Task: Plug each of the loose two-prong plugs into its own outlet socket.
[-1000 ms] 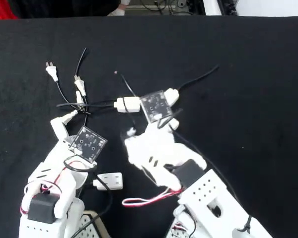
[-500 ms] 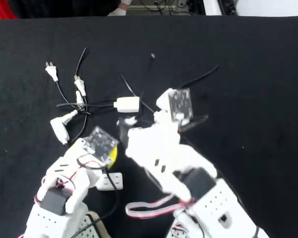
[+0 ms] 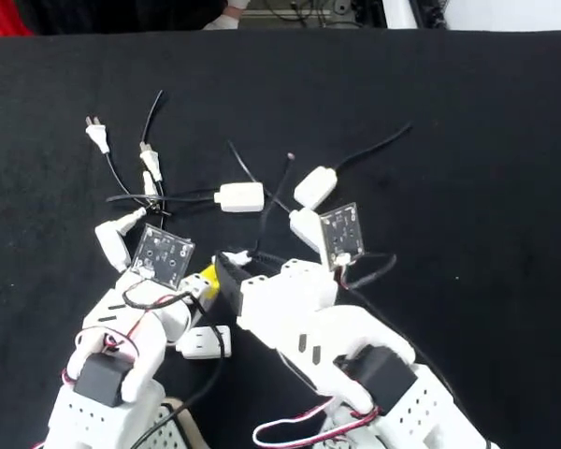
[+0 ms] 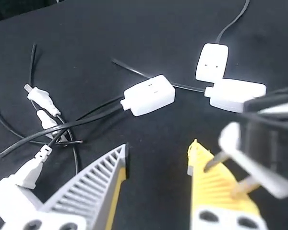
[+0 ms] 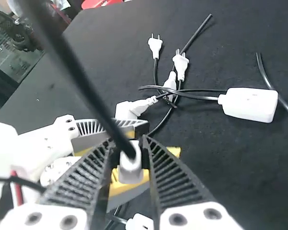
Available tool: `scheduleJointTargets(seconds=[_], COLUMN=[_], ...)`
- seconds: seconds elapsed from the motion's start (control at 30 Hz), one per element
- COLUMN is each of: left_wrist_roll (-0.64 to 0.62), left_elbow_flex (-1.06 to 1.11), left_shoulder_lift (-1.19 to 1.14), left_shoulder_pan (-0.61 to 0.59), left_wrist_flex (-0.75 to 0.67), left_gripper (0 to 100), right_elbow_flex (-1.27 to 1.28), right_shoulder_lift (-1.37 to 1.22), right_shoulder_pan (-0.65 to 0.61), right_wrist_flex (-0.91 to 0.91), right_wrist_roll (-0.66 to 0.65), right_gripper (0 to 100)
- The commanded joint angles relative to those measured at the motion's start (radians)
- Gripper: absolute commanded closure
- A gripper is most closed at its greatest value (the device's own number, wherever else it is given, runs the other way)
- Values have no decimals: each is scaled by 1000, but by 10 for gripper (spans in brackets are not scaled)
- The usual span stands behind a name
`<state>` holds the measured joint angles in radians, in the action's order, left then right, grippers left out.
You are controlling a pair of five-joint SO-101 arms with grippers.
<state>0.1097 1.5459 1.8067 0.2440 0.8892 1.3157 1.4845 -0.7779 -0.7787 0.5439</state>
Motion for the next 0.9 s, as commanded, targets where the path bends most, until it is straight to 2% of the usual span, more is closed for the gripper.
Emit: scheduleJointTargets(seconds=[0.0,0.17,0.43,0.57,0.73,0.8,0.87], left_wrist_roll=[-12,-52,-54,-38,180,313,497], left_elbow_flex=[-50,-61,-59,-82,-153,-171,-180], left_shoulder_lift=[9,9,9,9,9,9,9], left_shoulder_pan=[-36,-47,-47,-47,-74,-120,-170], left_wrist_flex=[-57,-60,-51,41,252,298,356], left_gripper=[787,786,786,786,789,787,786], right_elbow_flex=[-31,-33,-33,-35,-150,-229,-311], right_shoulder_lift=[-2,-2,-4,-5,-64,-151,-271], right_shoulder_pan=[-18,-77,-81,-55,54,74,98], right_wrist_flex=[-44,-75,-80,-84,-215,-281,-331], right_wrist_roll=[3,-25,-34,-80,-118,-129,-130], right_gripper=[987,987,987,987,987,987,986])
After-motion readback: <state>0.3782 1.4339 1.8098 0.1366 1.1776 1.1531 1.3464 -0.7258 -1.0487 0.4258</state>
